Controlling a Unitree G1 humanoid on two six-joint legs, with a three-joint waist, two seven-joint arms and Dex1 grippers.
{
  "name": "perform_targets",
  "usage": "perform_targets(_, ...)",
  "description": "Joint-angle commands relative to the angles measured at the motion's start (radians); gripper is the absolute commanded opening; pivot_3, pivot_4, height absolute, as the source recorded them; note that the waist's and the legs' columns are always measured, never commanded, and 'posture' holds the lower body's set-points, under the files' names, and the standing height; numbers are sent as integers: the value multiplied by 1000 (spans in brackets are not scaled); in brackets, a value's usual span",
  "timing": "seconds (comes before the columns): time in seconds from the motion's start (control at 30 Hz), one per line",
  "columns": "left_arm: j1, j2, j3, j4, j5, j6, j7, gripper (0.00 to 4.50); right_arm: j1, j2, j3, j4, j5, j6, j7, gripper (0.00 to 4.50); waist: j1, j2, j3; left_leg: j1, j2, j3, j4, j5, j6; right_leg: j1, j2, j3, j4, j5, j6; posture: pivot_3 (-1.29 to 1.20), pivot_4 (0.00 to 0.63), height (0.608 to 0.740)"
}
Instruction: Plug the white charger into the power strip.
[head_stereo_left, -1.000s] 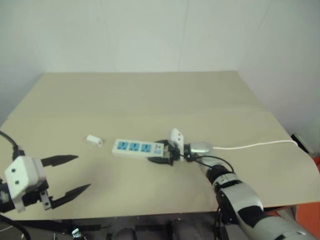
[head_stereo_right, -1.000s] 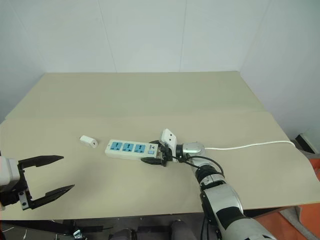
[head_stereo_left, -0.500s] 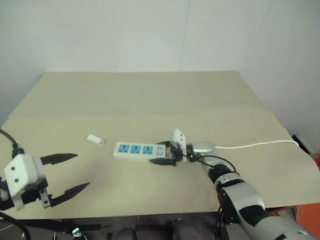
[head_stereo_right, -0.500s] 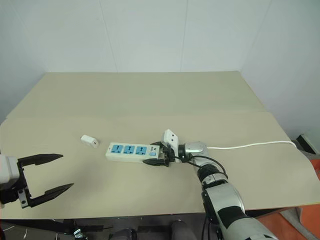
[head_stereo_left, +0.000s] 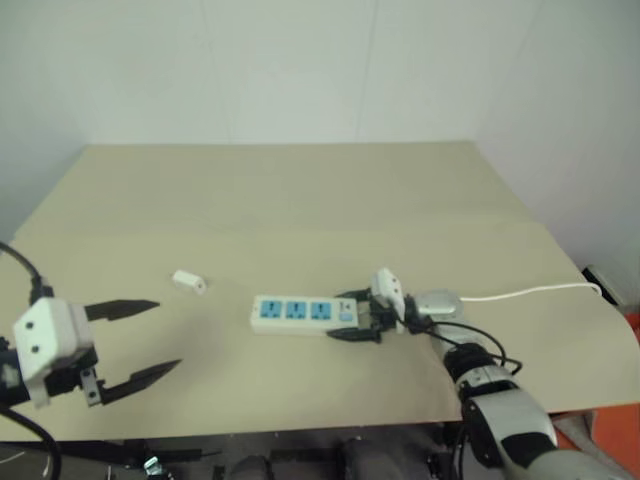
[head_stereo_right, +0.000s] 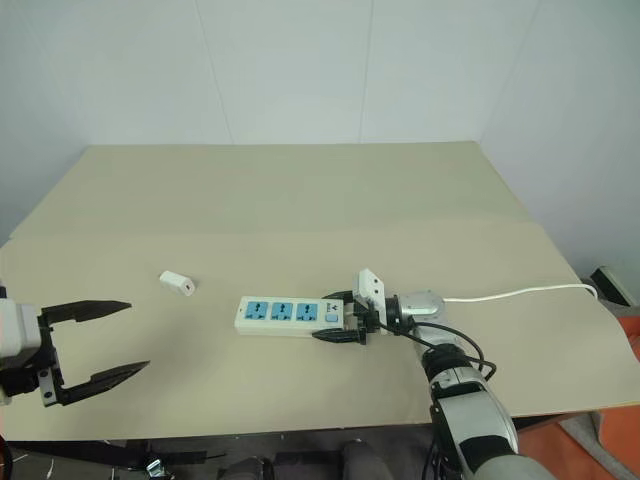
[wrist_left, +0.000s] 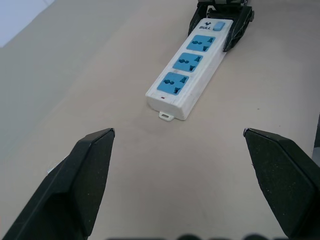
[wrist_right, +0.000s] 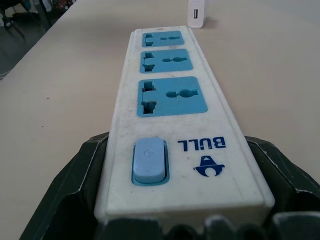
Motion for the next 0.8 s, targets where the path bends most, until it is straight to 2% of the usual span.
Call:
perform_targets(0.03, -16, 20, -5, 9, -3, -17, -11, 4500, 15, -12, -4, -68, 34, 31, 20, 3423, 0, 0, 0, 0, 0, 0, 0, 0, 0, 0, 0, 0, 0, 0, 0, 0, 150, 740)
perform_targets(0.23, -73, 74, -39, 78, 11, -42, -57, 4500, 35, -19, 4, -91, 29, 50, 24, 3423, 1, 0, 0, 0, 0, 0, 0, 0, 0, 0, 0, 0, 0, 0, 0, 0, 150, 740)
perform_targets(0.37, -201, 173, -132, 217, 57, -100, -104, 4500, 37, -14, 16, -91, 21, 48, 25, 3423, 4, 0, 0, 0, 0, 0, 0, 0, 0, 0, 0, -1, 0, 0, 0, 0, 150, 740)
perform_targets(0.47, -398, 262, -286, 407, 143, -184, -127, 4500, 32, -4, 25, -78, 13, 42, 19, 3423, 5, 0, 0, 1, 0, -1, 0, 0, 0, 0, 1, -1, 0, 0, 0, 0, 150, 740)
perform_targets(0.57, -661, 312, -492, 624, 267, -303, -185, 4500, 22, 4, 29, -64, 9, 39, 9, 3423, 4, 0, 0, 1, 0, -1, 0, 0, 0, 1, 1, -1, 0, 0, 1, 0, 150, 740)
perform_targets(0.63, -883, 309, -641, 783, 375, -403, -260, 4500, 18, 8, 31, -56, 7, 36, 4, 3423, 2, -1, -1, 1, 0, 0, 0, 0, 0, 1, 2, -1, 0, 1, 1, 0, 150, 740)
perform_targets(0.73, -1227, 249, -838, 1043, 543, -550, -370, 4500, 20, 13, 34, -53, 5, 32, -2, 3423, 2, -2, -1, -1, 0, -1, 0, 0, 0, 1, 3, -1, 0, 1, 2, 0, 150, 740)
perform_targets(0.8, -1390, 214, -939, 1196, 634, -647, -405, 4500, 17, 17, 36, -48, 4, 30, -8, 3423, 0, -3, -1, -1, 0, -1, 1, 0, 0, 1, 3, 0, 0, 1, 2, 0, 150, 740)
